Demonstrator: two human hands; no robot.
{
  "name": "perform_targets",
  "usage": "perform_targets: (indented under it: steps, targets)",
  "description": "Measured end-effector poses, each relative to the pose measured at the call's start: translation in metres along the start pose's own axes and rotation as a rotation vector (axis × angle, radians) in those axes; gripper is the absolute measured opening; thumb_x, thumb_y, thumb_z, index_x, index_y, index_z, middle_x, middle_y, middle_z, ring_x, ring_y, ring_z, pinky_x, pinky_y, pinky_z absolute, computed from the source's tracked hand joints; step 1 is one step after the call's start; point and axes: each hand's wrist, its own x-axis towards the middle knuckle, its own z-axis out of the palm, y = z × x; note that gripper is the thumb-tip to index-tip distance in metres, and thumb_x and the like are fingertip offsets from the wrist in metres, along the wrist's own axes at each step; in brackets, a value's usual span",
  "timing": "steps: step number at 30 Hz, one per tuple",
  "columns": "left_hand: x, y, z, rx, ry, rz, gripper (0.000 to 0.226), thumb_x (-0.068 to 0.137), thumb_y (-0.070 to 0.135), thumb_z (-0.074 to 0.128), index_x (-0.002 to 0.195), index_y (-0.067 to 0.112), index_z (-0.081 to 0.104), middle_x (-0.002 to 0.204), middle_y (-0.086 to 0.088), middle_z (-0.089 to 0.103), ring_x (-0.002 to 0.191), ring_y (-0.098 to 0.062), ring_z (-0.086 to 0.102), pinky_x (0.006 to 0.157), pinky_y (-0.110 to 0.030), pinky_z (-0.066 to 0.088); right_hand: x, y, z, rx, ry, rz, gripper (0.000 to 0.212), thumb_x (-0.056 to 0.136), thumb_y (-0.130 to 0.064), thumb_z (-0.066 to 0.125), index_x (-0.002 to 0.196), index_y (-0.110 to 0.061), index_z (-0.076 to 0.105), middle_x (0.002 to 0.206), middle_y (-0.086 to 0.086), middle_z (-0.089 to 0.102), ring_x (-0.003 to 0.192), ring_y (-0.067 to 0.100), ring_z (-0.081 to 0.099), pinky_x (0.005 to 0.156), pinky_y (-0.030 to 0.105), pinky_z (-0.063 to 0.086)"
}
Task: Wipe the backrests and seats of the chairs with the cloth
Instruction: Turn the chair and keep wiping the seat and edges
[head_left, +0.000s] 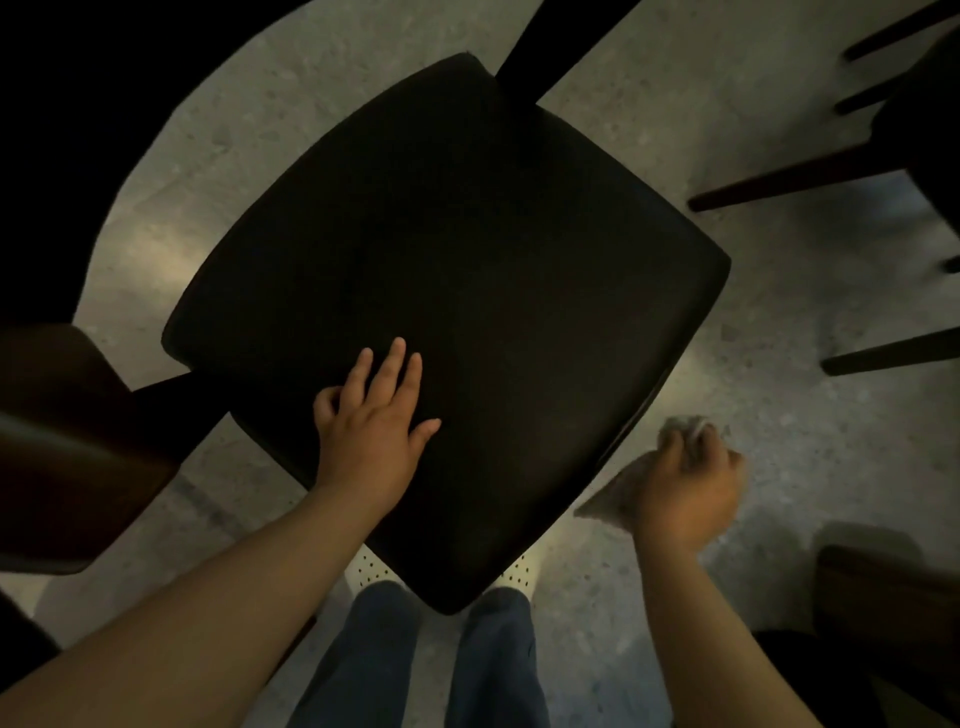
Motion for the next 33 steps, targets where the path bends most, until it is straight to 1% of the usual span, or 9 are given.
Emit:
perform_targets:
  steps: [5, 10, 12, 16, 20, 23, 25, 30, 33]
  targets:
    - [0.000, 0.001, -0.001, 0.021, -0.007, 0.002, 0.068, 0.099, 0.054, 0.031, 0.154, 0.029, 0.000, 0.162, 0.005, -0.013, 0.149, -0.023, -0.007, 0.115, -0.047, 0.018, -0.054, -0.037, 0.007, 0.132, -0.167, -0.431, 0.032, 0.091, -0.035, 0.057, 0.119, -0.018, 0.060, 0.109, -0.002, 0.052, 0.093, 0.008, 0.050, 0.078, 0.021, 0.042]
    - [0.000, 0.002, -0.001, 0.035, -0.003, -0.006, 0.068, 0.098, 0.053, 0.032, 0.154, 0.029, 0.002, 0.162, 0.004, -0.010, 0.149, -0.023, -0.005, 0.115, -0.048, 0.019, -0.094, -0.049, 0.025, -0.027, -0.277, -0.749, 0.030, 0.091, -0.029, 0.061, 0.119, -0.017, 0.065, 0.108, 0.003, 0.055, 0.092, 0.013, 0.052, 0.070, 0.021, 0.043]
    - [0.000, 0.002, 0.001, 0.032, 0.008, -0.008, 0.068, 0.098, 0.054, 0.032, 0.154, 0.029, 0.002, 0.163, 0.004, -0.009, 0.149, -0.023, -0.004, 0.115, -0.048, 0.019, -0.087, -0.053, 0.029, -0.085, -0.253, -0.716, 0.029, 0.093, -0.029, 0.059, 0.119, -0.017, 0.064, 0.108, 0.005, 0.055, 0.091, 0.017, 0.054, 0.067, 0.024, 0.042]
    - [0.001, -0.001, 0.005, 0.021, 0.029, 0.003, 0.068, 0.097, 0.055, 0.033, 0.154, 0.029, 0.004, 0.163, 0.005, -0.007, 0.149, -0.022, -0.003, 0.114, -0.047, 0.018, -0.054, -0.082, 0.027, 0.073, -0.095, -0.406, 0.029, 0.093, -0.033, 0.055, 0.119, -0.022, 0.061, 0.111, -0.003, 0.052, 0.093, 0.010, 0.053, 0.073, 0.023, 0.044]
    - [0.002, -0.005, 0.007, -0.013, 0.045, 0.012, 0.068, 0.097, 0.055, 0.035, 0.154, 0.030, 0.008, 0.163, 0.007, -0.005, 0.149, -0.021, -0.001, 0.112, -0.046, 0.018, -0.062, -0.122, 0.043, -0.012, -0.266, -0.781, 0.030, 0.094, -0.033, 0.056, 0.122, -0.022, 0.060, 0.112, 0.000, 0.052, 0.095, 0.012, 0.050, 0.070, 0.022, 0.040]
    - [0.002, -0.006, 0.006, 0.004, 0.041, 0.007, 0.069, 0.096, 0.056, 0.034, 0.154, 0.032, 0.006, 0.163, 0.007, -0.006, 0.149, -0.020, -0.001, 0.112, -0.047, 0.018, -0.061, -0.125, 0.054, -0.175, -0.378, -0.919, 0.032, 0.095, -0.034, 0.054, 0.125, -0.023, 0.056, 0.117, 0.002, 0.050, 0.100, 0.016, 0.050, 0.070, 0.026, 0.043]
    - [0.003, -0.005, 0.005, 0.007, 0.038, 0.006, 0.069, 0.096, 0.056, 0.034, 0.153, 0.032, 0.005, 0.163, 0.007, -0.006, 0.149, -0.021, -0.002, 0.113, -0.048, 0.018, -0.050, -0.103, 0.047, -0.188, -0.330, -0.849, 0.029, 0.094, -0.035, 0.055, 0.122, -0.025, 0.058, 0.115, -0.001, 0.051, 0.098, 0.015, 0.051, 0.075, 0.029, 0.048]
    - [0.001, -0.004, 0.006, 0.022, 0.033, 0.015, 0.069, 0.097, 0.056, 0.032, 0.153, 0.030, 0.001, 0.162, 0.006, -0.010, 0.149, -0.022, -0.005, 0.114, -0.048, 0.017, -0.029, -0.036, 0.010, -0.101, -0.049, -0.238, 0.026, 0.094, -0.037, 0.054, 0.112, -0.020, 0.063, 0.105, -0.001, 0.051, 0.088, 0.018, 0.056, 0.070, 0.028, 0.039]
    - [0.001, -0.004, 0.006, 0.021, 0.037, 0.017, 0.069, 0.097, 0.056, 0.032, 0.154, 0.030, 0.003, 0.163, 0.005, -0.008, 0.149, -0.023, -0.003, 0.113, -0.048, 0.018, -0.048, -0.050, 0.012, -0.015, -0.157, -0.421, 0.026, 0.093, -0.040, 0.053, 0.113, -0.026, 0.060, 0.106, -0.005, 0.049, 0.090, 0.012, 0.053, 0.072, 0.026, 0.044]
